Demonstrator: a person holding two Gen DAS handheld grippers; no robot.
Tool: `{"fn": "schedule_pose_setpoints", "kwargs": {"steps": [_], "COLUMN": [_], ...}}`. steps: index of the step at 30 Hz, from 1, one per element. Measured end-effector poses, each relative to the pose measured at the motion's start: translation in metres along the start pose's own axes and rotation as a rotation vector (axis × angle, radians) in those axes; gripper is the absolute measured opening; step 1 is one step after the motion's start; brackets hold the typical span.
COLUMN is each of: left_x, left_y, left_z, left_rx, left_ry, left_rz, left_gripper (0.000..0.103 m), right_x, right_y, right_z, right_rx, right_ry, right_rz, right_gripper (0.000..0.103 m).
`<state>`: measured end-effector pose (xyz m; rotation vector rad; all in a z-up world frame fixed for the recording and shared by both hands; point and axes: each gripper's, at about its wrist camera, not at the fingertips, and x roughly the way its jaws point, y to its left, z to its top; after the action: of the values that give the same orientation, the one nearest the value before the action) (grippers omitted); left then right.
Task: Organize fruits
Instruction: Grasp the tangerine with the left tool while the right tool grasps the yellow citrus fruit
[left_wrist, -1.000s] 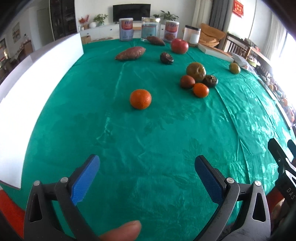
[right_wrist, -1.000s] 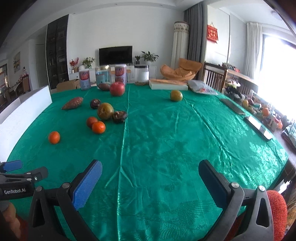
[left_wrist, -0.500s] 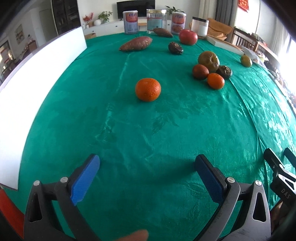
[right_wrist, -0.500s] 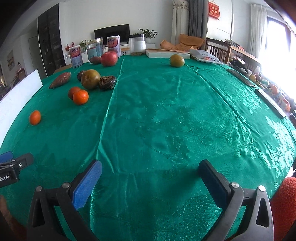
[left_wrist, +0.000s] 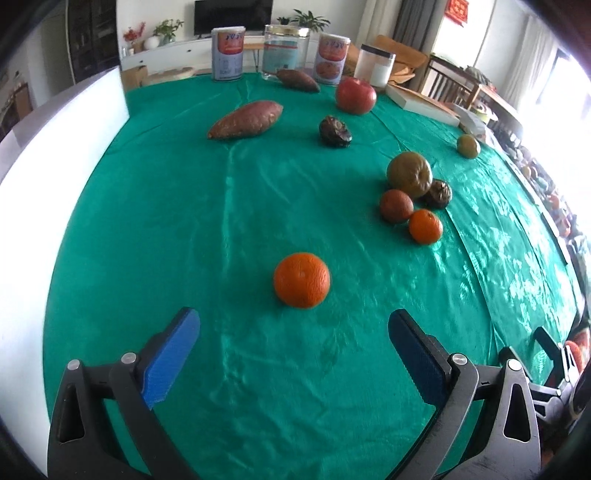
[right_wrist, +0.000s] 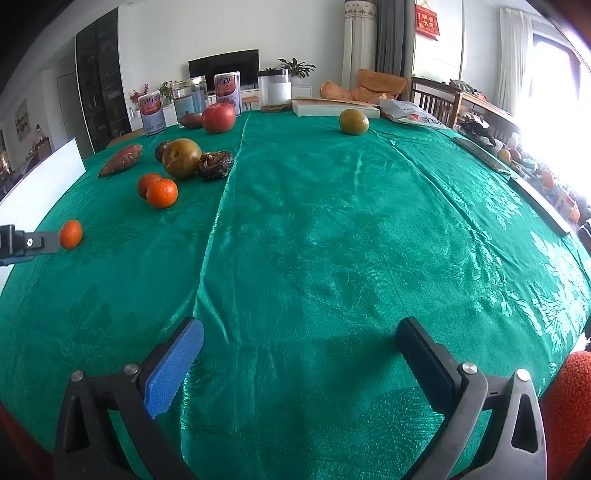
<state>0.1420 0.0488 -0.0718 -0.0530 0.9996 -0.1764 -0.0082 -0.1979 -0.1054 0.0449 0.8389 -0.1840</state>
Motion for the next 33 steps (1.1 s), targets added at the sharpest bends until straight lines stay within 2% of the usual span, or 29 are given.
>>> {"fn": "schedule_pose_setpoints", "kwargs": {"steps": [5,8,11,13,14,17,19,22,23,25,27,28,29,31,33], "left_x": [0.018,0.020,0.026,0.026,0.025,0.018,0.013,0.006,0.005,0.004,0.003,0.002,0.002,0.000,-0.002], "left_y": [-0.013,-0.015,-0.016,-0.014,-0.011,-0.004,-0.001,0.001,0.002,0.005,0.008,0.010,0.012,0.015,0.016], "left_z": [0.010,0.009,0.010,0.011,0.011,0.008,0.006,0.004,0.004,0.003,0.002,0.001,0.000,-0.002,-0.003], "left_rx": [0.076,0.093,0.098,0.087,0.078,0.042,0.045,0.062,0.060,0.038,0.010,-0.004,-0.016,-0.034,-0.035], "left_ry": [-0.019,-0.018,-0.014,-0.028,-0.029,-0.046,-0.058,-0.069,-0.068,-0.066,-0.064,-0.063,-0.060,-0.055,-0.050], "left_rz": [0.050,0.058,0.076,0.083,0.078,0.069,0.065,0.068,0.065,0.050,0.035,0.029,0.023,0.014,0.013], "left_gripper": [0.100,0.071,0.068,0.048,0.034,0.033,0.033,0.033,0.033,0.033,0.033,0.033,0.033,0.033,0.033], "right_x": [0.001,0.001,0.002,0.002,0.002,0.000,-0.005,-0.007,0.001,0.032,0.082,0.112,0.141,0.190,0.221], "right_y": [0.000,0.000,0.000,0.000,-0.001,-0.009,-0.028,-0.073,-0.087,-0.110,-0.131,-0.142,-0.152,-0.170,-0.173], "right_z": [0.001,0.002,0.001,0.002,0.002,0.005,0.016,0.069,0.098,0.153,0.208,0.232,0.251,0.275,0.288], "right_rx": [-0.002,-0.002,0.003,-0.003,-0.011,-0.029,0.030,0.115,0.111,0.097,0.096,0.128,0.178,0.306,0.393], "right_ry": [0.002,0.005,0.004,0.007,0.012,0.047,0.049,-0.052,-0.077,-0.072,0.000,0.056,0.125,0.237,0.284], "right_rz": [0.002,0.003,-0.001,0.002,0.011,0.045,0.071,0.167,0.172,0.165,0.173,0.206,0.244,0.296,0.317], "right_gripper": [0.103,0.103,0.103,0.103,0.103,0.103,0.103,0.103,0.103,0.103,0.102,0.101,0.094,0.088,0.081]}}
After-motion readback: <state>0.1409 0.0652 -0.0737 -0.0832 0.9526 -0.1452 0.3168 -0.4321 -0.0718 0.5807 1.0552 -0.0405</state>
